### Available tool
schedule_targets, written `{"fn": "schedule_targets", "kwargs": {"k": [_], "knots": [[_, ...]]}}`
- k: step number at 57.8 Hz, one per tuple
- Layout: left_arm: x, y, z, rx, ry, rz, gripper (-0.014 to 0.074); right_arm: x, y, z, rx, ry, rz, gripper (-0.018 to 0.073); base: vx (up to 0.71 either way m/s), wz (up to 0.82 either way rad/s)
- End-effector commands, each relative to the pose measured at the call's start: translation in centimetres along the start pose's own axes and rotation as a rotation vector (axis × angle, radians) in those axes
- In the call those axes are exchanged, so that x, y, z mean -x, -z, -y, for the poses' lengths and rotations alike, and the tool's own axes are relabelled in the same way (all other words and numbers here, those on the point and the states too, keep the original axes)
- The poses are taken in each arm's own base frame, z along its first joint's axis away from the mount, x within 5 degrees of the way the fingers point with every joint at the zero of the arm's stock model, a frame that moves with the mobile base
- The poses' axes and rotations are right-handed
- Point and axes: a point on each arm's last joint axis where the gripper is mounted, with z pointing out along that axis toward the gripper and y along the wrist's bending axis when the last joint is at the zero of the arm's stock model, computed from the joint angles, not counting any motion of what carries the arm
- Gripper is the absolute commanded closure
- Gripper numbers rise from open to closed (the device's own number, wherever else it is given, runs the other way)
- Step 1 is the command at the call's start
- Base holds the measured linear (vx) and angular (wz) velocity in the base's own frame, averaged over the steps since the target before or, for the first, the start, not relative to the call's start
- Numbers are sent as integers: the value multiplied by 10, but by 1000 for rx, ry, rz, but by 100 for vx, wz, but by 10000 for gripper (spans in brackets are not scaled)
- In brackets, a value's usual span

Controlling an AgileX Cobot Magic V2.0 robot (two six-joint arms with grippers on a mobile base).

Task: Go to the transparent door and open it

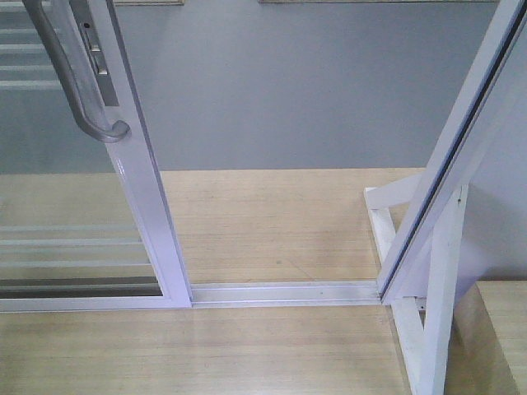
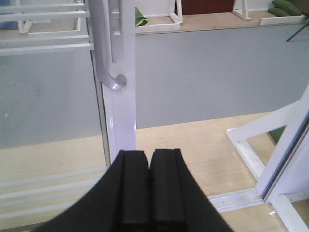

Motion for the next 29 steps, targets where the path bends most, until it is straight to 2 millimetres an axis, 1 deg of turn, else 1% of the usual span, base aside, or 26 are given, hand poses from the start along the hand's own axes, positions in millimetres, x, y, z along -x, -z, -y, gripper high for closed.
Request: {"fn": "schedule_targets", "kwargs": {"k": [1,29], "knots": [[9,4,2,-25,4,84,596,7,0,1,-18,10,95,563,0,0],[9,4,2,-25,6,79,596,6,0,1,-12,1,92,562,0,0]]}}
